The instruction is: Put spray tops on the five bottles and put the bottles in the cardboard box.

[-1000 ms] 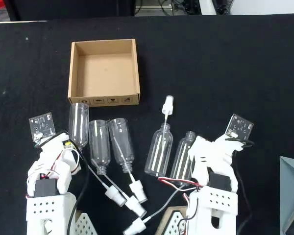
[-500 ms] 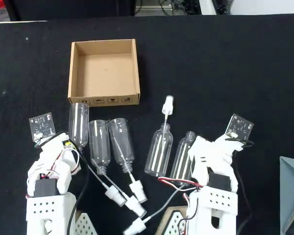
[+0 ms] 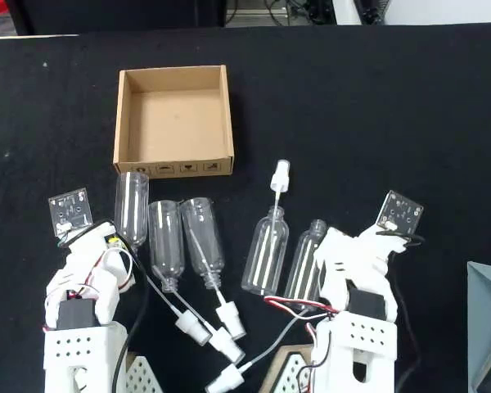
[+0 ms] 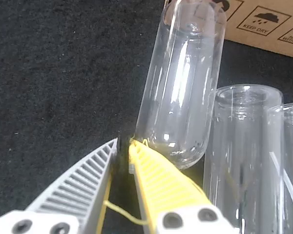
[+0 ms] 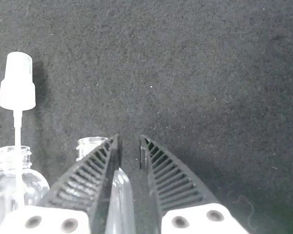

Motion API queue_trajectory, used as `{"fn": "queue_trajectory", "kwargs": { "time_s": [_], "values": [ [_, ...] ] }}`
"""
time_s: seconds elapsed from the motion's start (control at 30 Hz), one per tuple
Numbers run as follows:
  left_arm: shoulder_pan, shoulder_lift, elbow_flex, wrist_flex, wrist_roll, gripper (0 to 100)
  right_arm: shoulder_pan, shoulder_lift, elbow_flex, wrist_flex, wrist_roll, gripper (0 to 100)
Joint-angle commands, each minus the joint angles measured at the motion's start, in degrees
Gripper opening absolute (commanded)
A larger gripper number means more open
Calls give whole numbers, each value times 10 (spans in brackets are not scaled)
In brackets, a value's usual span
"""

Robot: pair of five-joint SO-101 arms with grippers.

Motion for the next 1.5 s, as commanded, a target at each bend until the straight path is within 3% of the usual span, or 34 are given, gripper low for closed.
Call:
{"fn": "queue_trajectory", "kwargs": {
  "time_s": [0.0,0.57,1.47],
  "values": [
    [2,-4,15,3,-6,30,-9,4,-1,0,-4,12],
    [5,-4,15,3,-9,30,-9,4,-1,0,-4,12],
    [-2,-10,13,-53,-11,29,-113,4,-3,4,0,11]
  ]
}}
